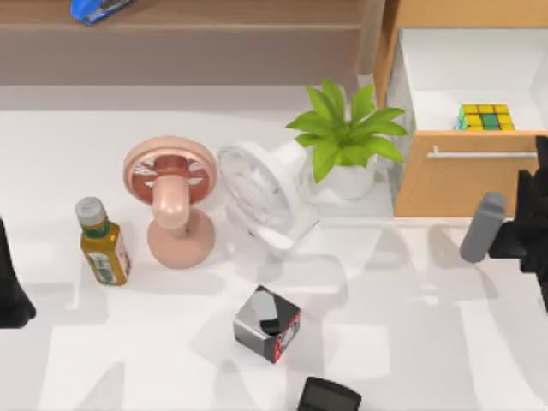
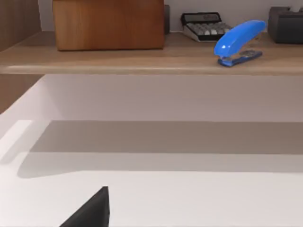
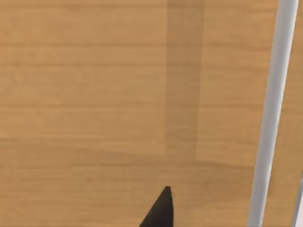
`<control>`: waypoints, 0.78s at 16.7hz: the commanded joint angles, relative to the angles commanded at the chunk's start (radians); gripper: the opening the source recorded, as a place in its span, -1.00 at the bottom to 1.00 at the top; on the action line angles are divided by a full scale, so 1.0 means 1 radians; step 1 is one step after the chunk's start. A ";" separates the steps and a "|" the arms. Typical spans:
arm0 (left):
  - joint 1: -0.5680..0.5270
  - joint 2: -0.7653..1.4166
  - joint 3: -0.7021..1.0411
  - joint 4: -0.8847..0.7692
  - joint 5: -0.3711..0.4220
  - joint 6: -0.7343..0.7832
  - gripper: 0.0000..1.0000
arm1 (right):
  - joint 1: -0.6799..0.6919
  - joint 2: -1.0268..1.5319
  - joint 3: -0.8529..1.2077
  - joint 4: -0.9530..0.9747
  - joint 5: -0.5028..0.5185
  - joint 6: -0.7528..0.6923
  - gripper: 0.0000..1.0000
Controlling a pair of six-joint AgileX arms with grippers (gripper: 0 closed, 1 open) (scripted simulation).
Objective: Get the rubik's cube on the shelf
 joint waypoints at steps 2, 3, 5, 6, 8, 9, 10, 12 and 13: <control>0.000 0.000 0.000 0.000 0.000 0.000 1.00 | 0.000 0.000 0.000 0.000 0.000 0.000 1.00; 0.000 0.000 0.000 0.000 0.000 0.000 1.00 | 0.000 0.000 0.000 0.000 0.000 0.000 1.00; 0.000 0.000 0.000 0.000 0.000 0.000 1.00 | 0.000 0.000 0.000 0.000 0.000 0.000 1.00; 0.000 0.000 0.000 0.000 0.000 0.000 1.00 | 0.000 0.000 0.000 0.000 0.000 0.000 1.00; 0.000 0.000 0.000 0.000 0.000 0.000 1.00 | 0.000 0.000 0.000 0.000 0.000 0.000 1.00; 0.000 0.000 0.000 0.000 0.000 0.000 1.00 | 0.000 0.000 0.000 0.000 0.000 0.000 1.00; 0.000 0.000 0.000 0.000 0.000 0.000 1.00 | -0.001 0.000 0.002 0.000 0.000 0.000 1.00; 0.000 0.000 0.000 0.000 0.000 0.000 1.00 | 0.005 -0.001 -0.011 0.012 0.006 0.000 1.00; 0.000 0.000 0.000 0.000 0.000 0.000 1.00 | 0.011 -0.003 -0.025 0.026 0.012 0.000 1.00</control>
